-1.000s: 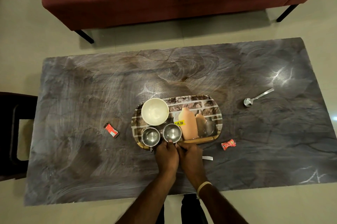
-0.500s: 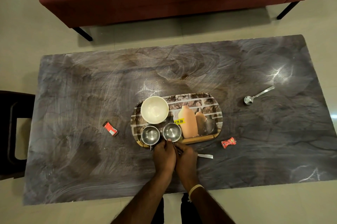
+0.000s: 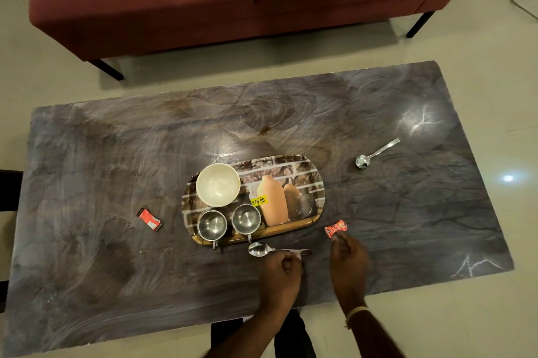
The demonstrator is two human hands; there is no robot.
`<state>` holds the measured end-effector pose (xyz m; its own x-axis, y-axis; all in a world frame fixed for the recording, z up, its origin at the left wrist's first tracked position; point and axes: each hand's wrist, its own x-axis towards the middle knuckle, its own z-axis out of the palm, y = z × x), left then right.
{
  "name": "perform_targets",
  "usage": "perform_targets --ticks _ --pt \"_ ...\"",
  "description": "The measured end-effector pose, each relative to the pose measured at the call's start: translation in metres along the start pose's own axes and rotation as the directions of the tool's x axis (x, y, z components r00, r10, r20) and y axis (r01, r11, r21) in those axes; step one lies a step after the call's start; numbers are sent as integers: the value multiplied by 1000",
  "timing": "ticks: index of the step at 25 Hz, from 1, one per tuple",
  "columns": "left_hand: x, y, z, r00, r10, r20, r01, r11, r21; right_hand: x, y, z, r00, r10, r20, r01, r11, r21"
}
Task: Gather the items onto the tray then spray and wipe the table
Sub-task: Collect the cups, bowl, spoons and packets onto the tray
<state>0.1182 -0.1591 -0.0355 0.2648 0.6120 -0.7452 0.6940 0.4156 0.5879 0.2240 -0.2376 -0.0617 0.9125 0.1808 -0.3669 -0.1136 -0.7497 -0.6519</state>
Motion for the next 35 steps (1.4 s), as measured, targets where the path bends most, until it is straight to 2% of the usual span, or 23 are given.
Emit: perform_targets --ticks 3,6,10,14,17,21,23,25,30,32,35 --pt "17 25 47 998 -60 16 60 998 -2 31 8 -21 999 -48 26 52 980 -190" --pt "29 34 80 993 -115 -12 115 993 -7 46 9 -23 991 -71 118 96 969 -226" --pt "44 27 96 987 -156 -44 155 988 -13 61 10 -12 983 -80 166 105 984 -147" --pt "56 24 99 976 -217 -12 216 973 -77 74 19 -2 980 -88 176 106 990 -98" --pt "55 24 99 971 -238 -8 233 957 -172 78 17 -3 977 -7 214 19 998 -52" --pt "36 39 88 986 -168 -21 145 899 -413 72 -22 -20 975 -53 214 40 997 65" --pt "35 53 77 990 -132 -55 82 838 -539 73 -52 -14 956 -144 254 116 986 120" --pt "45 70 63 980 -174 -93 67 738 -671 79 -83 2 910 -252 330 223 967 125" --pt "85 97 26 939 -340 -59 115 469 -875 105 -135 65 723 -483 495 548 836 15" --pt "101 96 19 923 -383 -40 134 417 -899 113 -141 91 664 -521 537 618 786 -3" --pt "118 94 17 901 -433 -20 150 356 -923 119 -140 117 631 -515 580 635 772 -4"
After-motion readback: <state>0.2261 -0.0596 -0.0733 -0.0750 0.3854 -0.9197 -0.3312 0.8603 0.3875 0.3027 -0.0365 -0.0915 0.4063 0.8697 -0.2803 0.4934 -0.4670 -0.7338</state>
